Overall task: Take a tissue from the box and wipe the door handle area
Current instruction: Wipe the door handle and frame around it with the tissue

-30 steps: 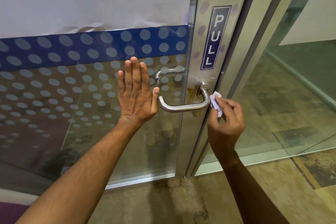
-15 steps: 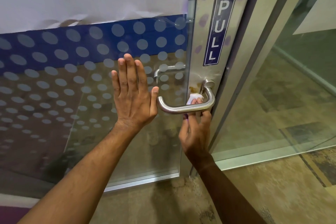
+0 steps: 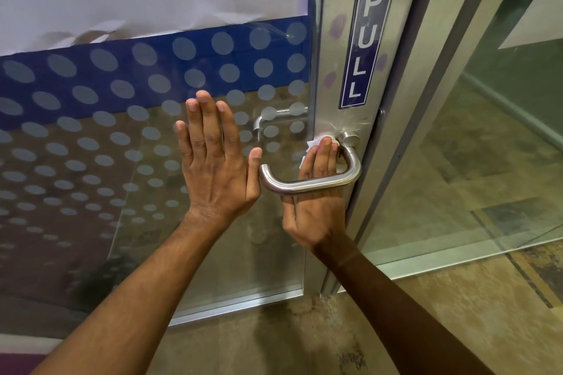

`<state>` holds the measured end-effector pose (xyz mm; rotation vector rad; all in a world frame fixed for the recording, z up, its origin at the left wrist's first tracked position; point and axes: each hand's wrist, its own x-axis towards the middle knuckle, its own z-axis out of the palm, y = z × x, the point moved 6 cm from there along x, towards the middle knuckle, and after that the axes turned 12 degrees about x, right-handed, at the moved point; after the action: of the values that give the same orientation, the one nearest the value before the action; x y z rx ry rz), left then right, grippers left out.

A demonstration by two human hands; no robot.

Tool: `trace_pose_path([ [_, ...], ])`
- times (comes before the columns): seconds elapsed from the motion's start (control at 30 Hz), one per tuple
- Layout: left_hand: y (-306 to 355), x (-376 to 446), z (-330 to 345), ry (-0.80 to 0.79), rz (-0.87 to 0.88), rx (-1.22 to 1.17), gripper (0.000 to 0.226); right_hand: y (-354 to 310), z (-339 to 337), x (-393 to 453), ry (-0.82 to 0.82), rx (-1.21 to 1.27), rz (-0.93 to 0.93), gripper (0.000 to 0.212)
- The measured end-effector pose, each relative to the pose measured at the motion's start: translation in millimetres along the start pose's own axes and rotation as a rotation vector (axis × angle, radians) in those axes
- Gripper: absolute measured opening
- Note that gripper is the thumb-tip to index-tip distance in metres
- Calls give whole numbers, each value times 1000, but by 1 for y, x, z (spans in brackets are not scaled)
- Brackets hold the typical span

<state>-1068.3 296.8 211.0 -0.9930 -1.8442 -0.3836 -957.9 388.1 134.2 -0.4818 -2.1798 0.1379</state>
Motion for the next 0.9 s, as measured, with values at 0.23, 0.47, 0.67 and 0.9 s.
trace_pose_path([
  [0.23, 0, 0, 1, 9, -4, 3, 88, 5, 6, -10, 3, -3, -28, 80],
  [0.47, 1, 0, -1, 9, 2, 1, 88, 2, 11, -20, 19, 148, 14, 70],
  [0.67, 1, 1, -1, -13, -7, 1, 89, 14, -9, -7, 141, 371, 98, 88],
  [0.9, 0, 1, -1, -6, -8, 9, 91, 22, -52, -33, 498, 304, 293, 13],
])
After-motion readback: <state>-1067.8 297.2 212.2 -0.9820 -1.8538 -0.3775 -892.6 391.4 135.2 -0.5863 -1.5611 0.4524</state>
